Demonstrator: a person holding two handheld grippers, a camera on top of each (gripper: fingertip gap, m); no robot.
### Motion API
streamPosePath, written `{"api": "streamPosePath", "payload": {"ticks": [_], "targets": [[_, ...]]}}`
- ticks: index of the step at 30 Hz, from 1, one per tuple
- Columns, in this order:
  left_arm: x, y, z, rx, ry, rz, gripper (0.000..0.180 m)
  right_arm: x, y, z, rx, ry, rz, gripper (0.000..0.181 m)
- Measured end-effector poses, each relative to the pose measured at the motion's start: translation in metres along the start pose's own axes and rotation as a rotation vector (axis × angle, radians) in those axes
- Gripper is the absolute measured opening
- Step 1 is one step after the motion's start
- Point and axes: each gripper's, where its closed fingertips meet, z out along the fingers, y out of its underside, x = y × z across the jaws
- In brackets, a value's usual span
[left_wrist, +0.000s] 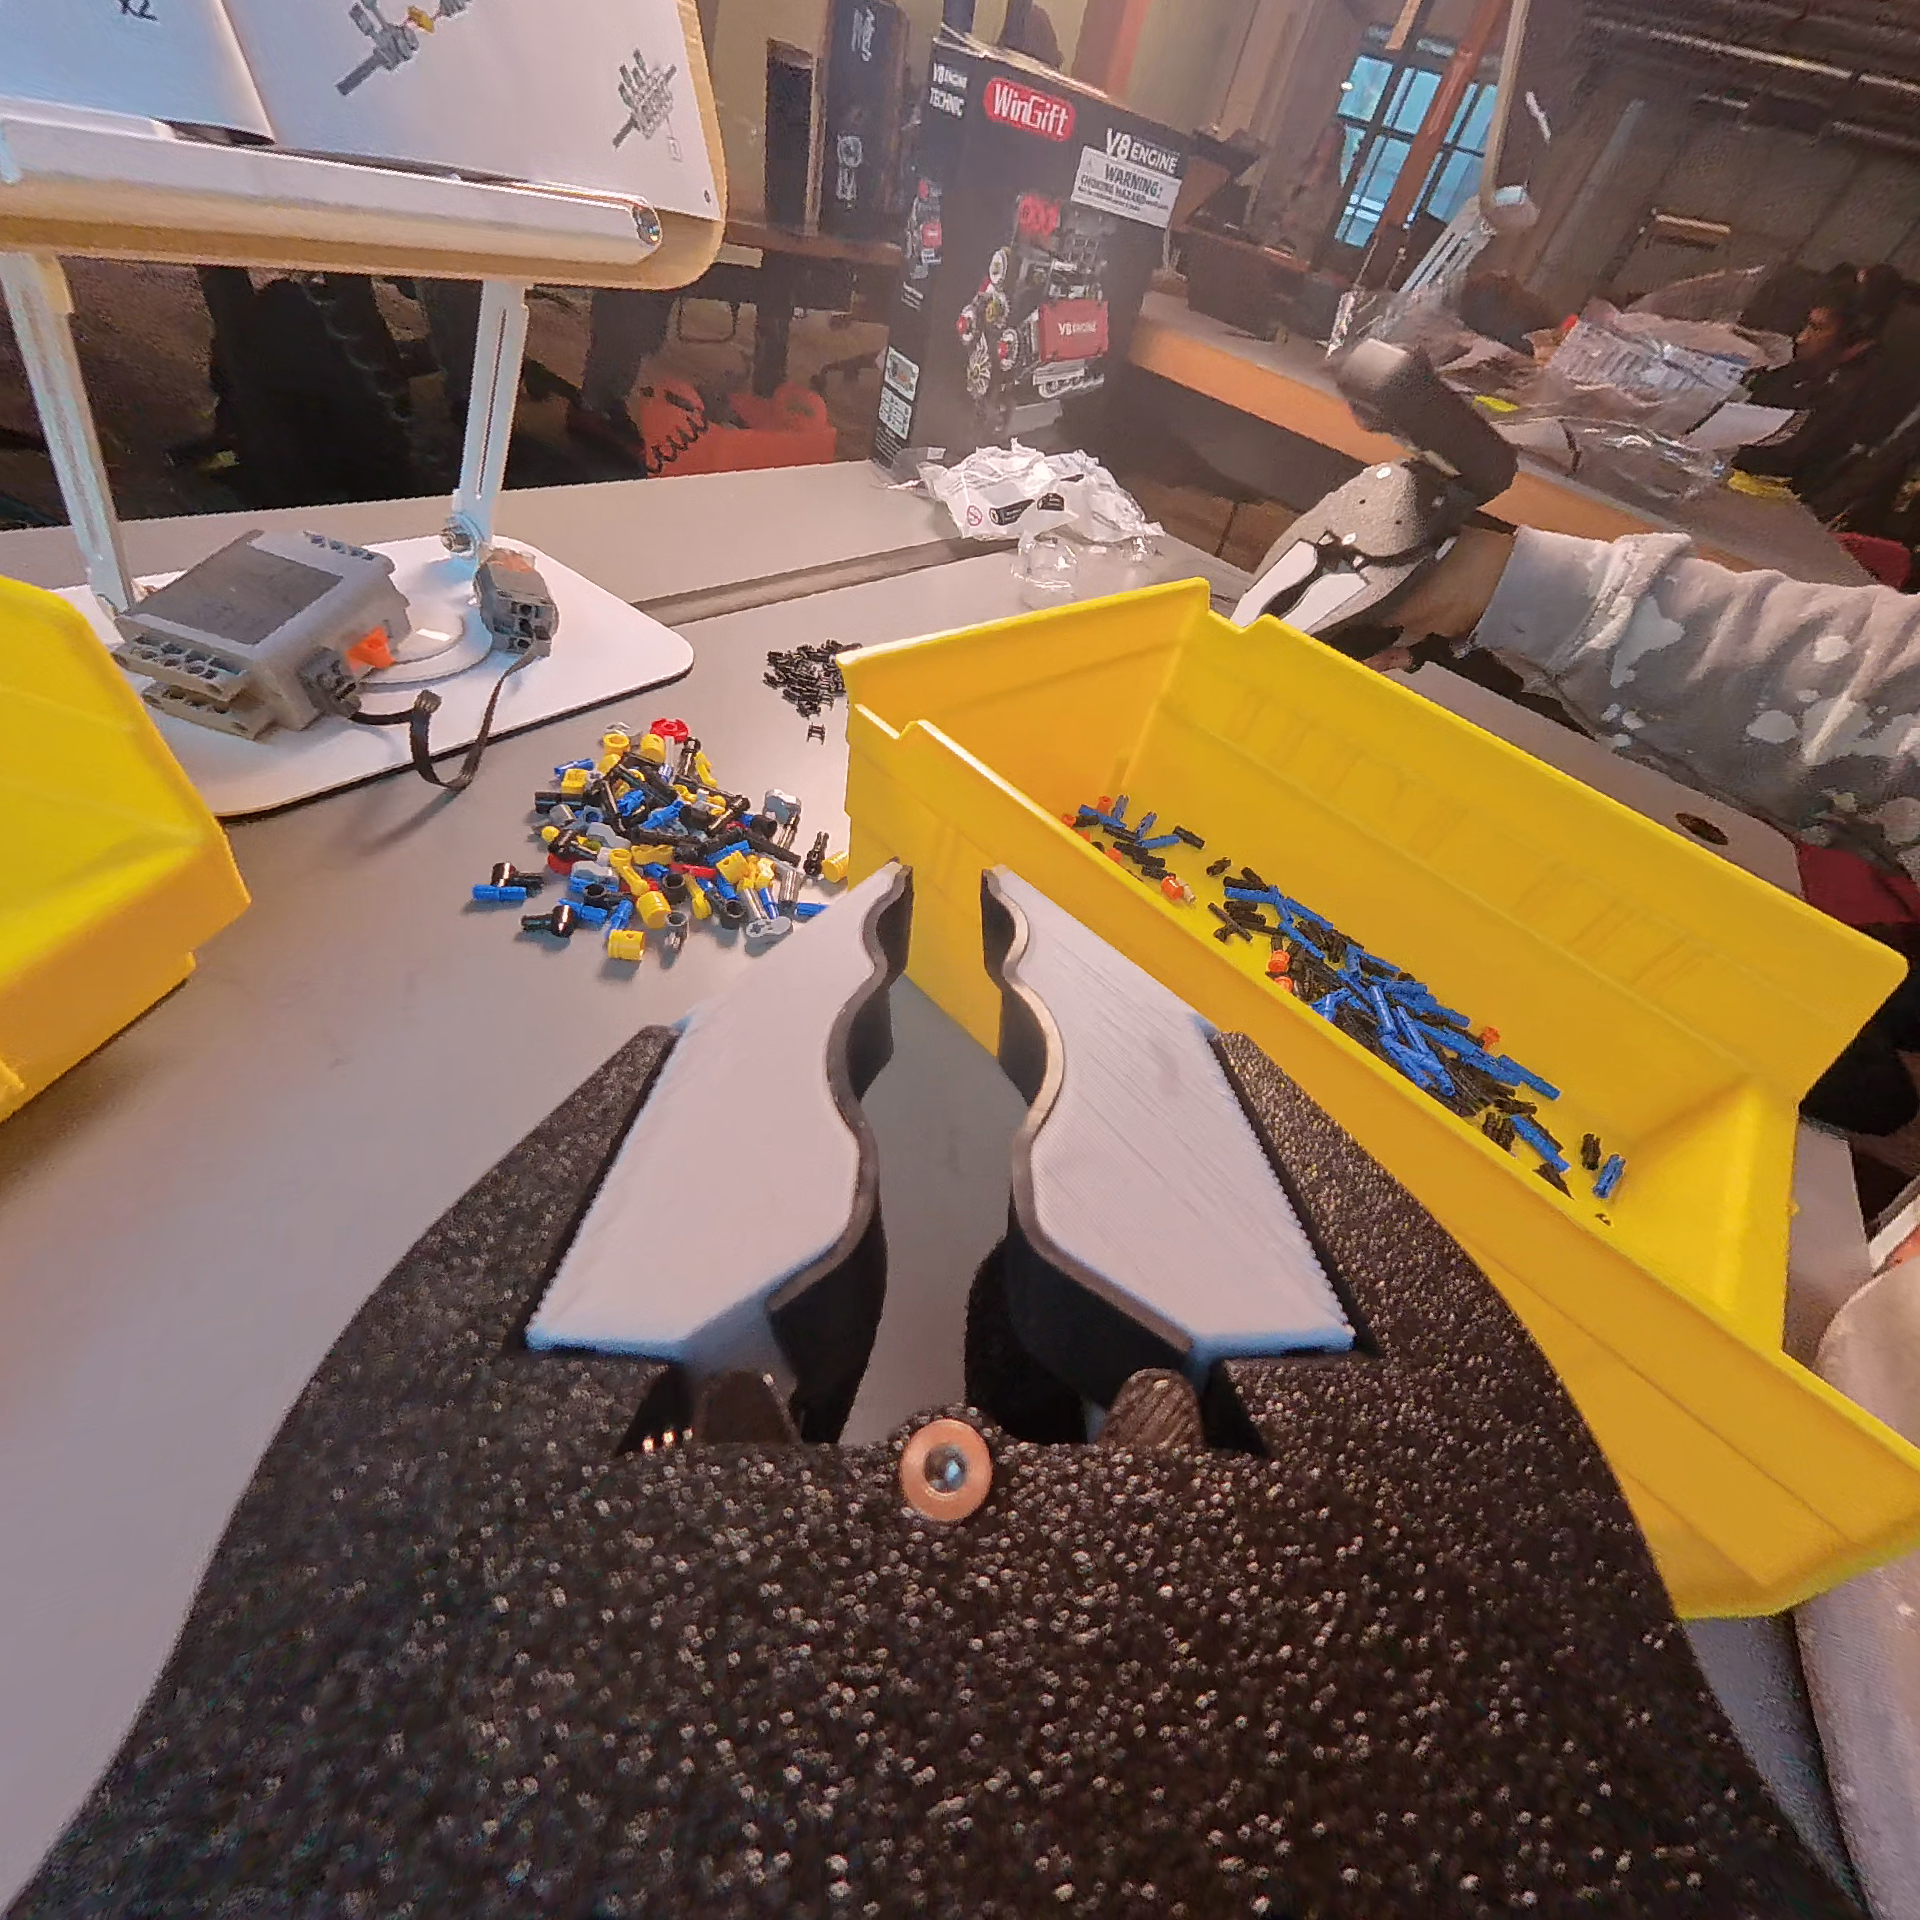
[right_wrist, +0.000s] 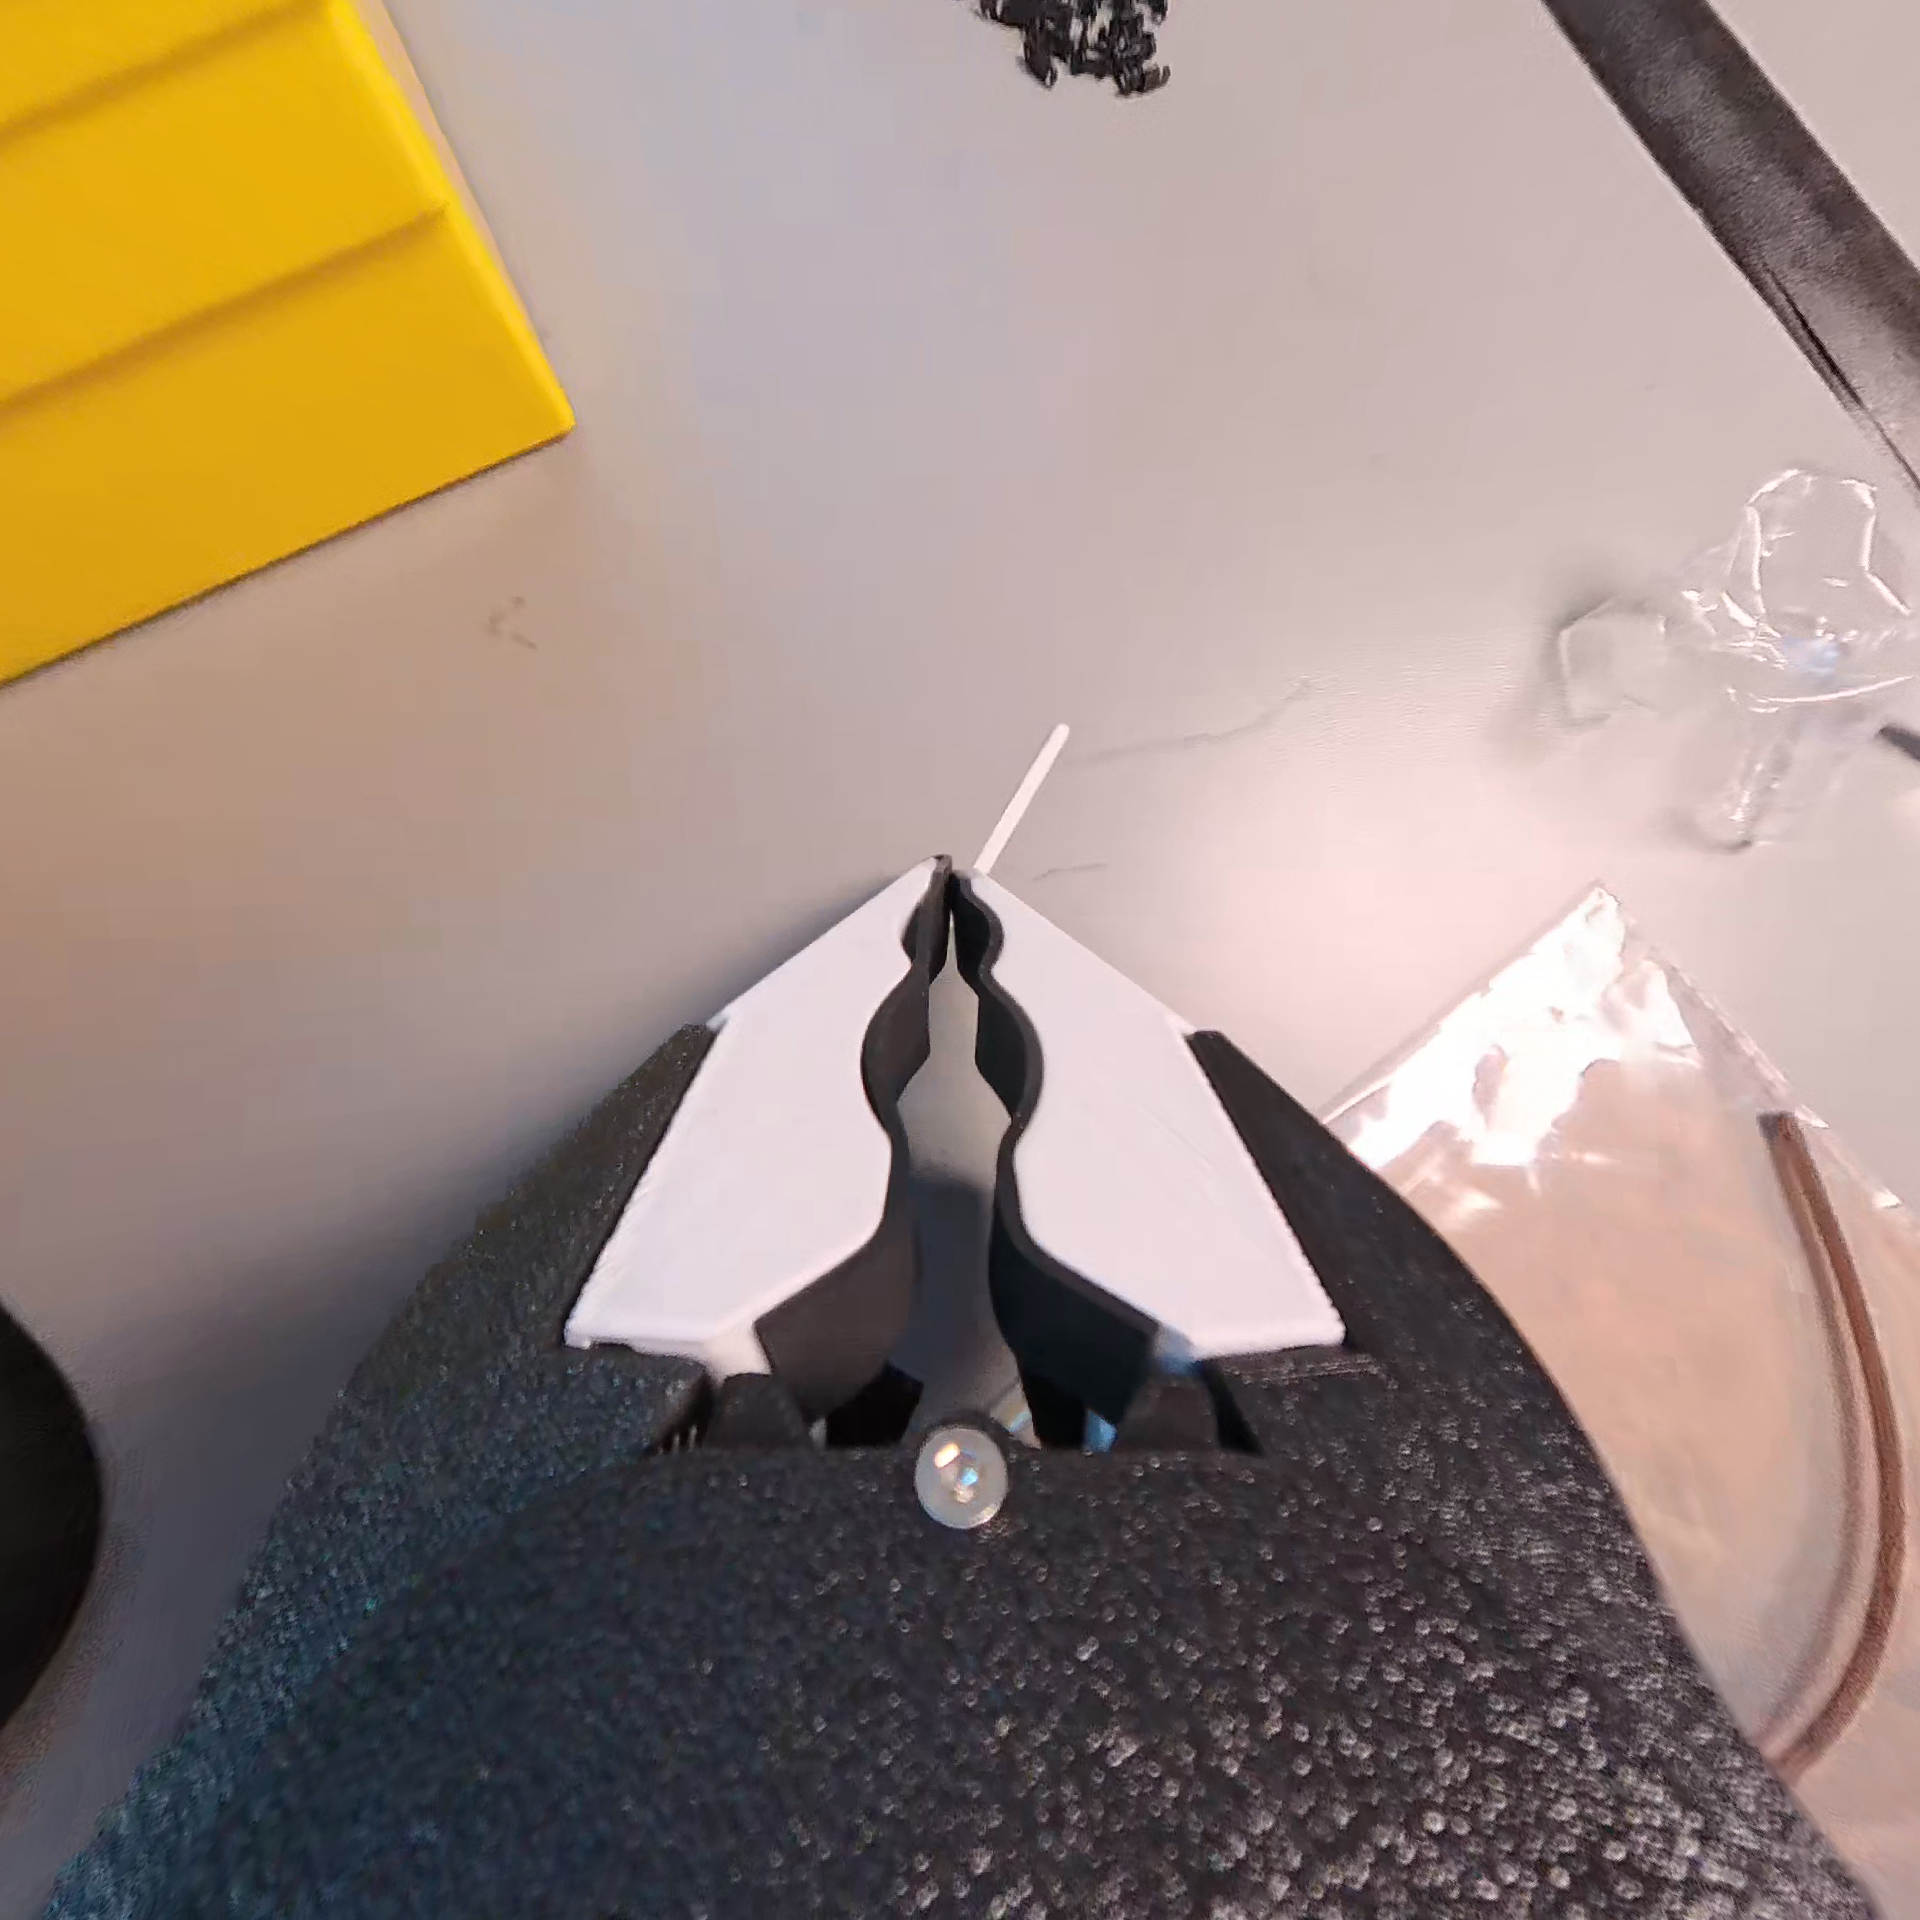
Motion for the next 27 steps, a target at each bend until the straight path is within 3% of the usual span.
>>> {"api": "streamPosePath", "payload": {"ticks": [6,9,12,18,22,27], "targets": [[0.001,0.011,0.011,-0.023,0.037,-0.03,0.011,-0.015,-0.016,-0.034,0.177,0.02,0.081,0.0],[0.002,0.015,0.015,-0.024,0.055,-0.05,0.011,-0.006,-0.005,-0.033,0.099,0.124,0.078,0.002],[0.006,0.017,0.019,-0.036,0.074,-0.058,0.011,0.001,0.001,-0.015,0.032,0.162,0.1,0.018],[0.006,0.019,0.009,-0.052,0.027,0.0,0.011,0.008,0.005,0.009,-0.058,0.151,0.182,0.009],[0.001,0.023,0.005,-0.025,0.032,-0.069,0.011,0.004,0.004,0.01,-0.105,0.17,0.138,0.0],[0.006,0.016,0.007,-0.014,0.059,-0.059,0.011,0.005,0.004,0.009,-0.076,0.152,0.184,0.0]]}}
